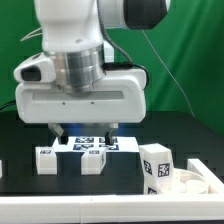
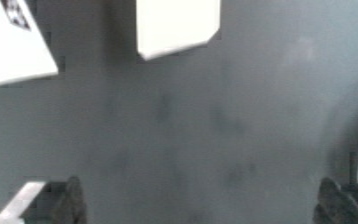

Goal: Assemble stool

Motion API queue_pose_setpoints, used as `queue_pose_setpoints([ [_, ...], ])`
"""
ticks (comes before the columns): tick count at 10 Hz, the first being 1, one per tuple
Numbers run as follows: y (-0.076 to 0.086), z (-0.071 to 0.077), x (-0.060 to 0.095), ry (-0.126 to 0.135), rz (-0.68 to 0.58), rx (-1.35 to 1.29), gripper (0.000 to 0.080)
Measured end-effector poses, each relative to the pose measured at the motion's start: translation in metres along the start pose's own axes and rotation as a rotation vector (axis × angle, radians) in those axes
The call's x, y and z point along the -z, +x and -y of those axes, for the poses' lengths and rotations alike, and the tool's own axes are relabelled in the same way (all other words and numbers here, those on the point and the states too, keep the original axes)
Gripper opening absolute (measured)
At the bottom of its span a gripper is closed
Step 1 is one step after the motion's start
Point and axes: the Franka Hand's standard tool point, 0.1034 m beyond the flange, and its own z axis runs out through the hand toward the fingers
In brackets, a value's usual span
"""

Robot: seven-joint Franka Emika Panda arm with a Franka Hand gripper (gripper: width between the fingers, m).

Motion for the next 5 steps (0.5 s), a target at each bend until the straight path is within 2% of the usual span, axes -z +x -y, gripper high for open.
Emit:
queue_pose_setpoints([
  [1, -0.003, -0.005, -0.002, 0.003, 0.102, 0.016, 0.0649],
  [2, 0.006, -0.006, -0.002, -0.071, 0.102, 0.031, 0.0649],
  [3, -0.005, -0.002, -0.005, -0.073, 0.177, 0.034, 0.0649],
  [5, -0.008, -0.007, -0.012, -0.072, 0.319, -0.003, 0.0649],
])
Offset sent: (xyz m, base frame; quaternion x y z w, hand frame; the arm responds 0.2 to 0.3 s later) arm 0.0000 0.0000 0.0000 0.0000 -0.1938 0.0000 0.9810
